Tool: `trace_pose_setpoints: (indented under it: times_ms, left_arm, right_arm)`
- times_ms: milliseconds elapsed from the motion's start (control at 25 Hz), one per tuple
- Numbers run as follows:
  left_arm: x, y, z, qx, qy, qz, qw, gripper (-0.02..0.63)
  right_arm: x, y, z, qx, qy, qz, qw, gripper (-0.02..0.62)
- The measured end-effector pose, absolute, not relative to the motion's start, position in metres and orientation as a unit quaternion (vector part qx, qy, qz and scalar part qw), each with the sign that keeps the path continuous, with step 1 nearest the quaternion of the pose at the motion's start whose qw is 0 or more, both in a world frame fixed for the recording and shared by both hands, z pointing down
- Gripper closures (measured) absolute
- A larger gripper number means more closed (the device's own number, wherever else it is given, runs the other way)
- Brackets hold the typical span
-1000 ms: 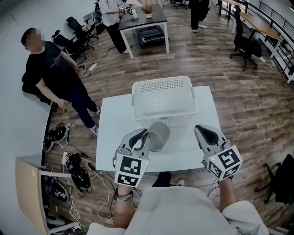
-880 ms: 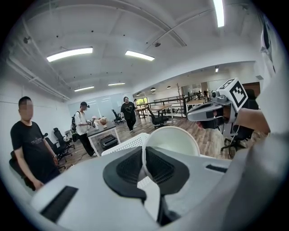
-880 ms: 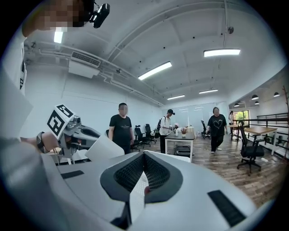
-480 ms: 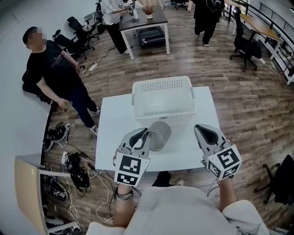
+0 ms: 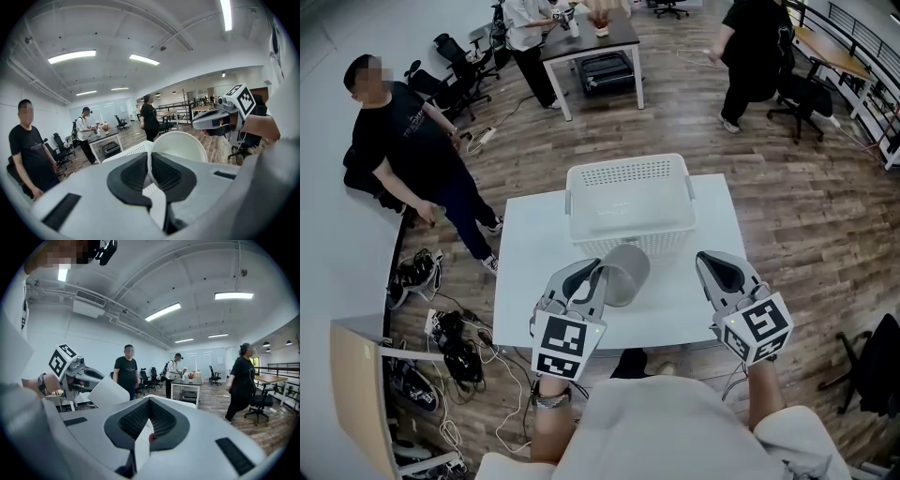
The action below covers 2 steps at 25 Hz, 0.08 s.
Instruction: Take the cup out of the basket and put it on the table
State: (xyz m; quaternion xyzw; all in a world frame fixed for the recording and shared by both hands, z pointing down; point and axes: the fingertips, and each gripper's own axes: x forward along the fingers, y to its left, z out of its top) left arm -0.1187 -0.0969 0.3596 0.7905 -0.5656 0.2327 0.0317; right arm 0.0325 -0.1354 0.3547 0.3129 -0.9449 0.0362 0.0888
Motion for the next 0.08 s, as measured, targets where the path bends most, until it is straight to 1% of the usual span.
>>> trace_pose_setpoints:
  times_ms: [80]
  left_arm:
    - [-0.115,-0.0983,0.3585,0.791,-0.565,0.233,0.031,0.577]
  right_arm:
    - [0.0363,-0.1369,0.3536,0.313,-0.945,0.035,0.089,0.58]
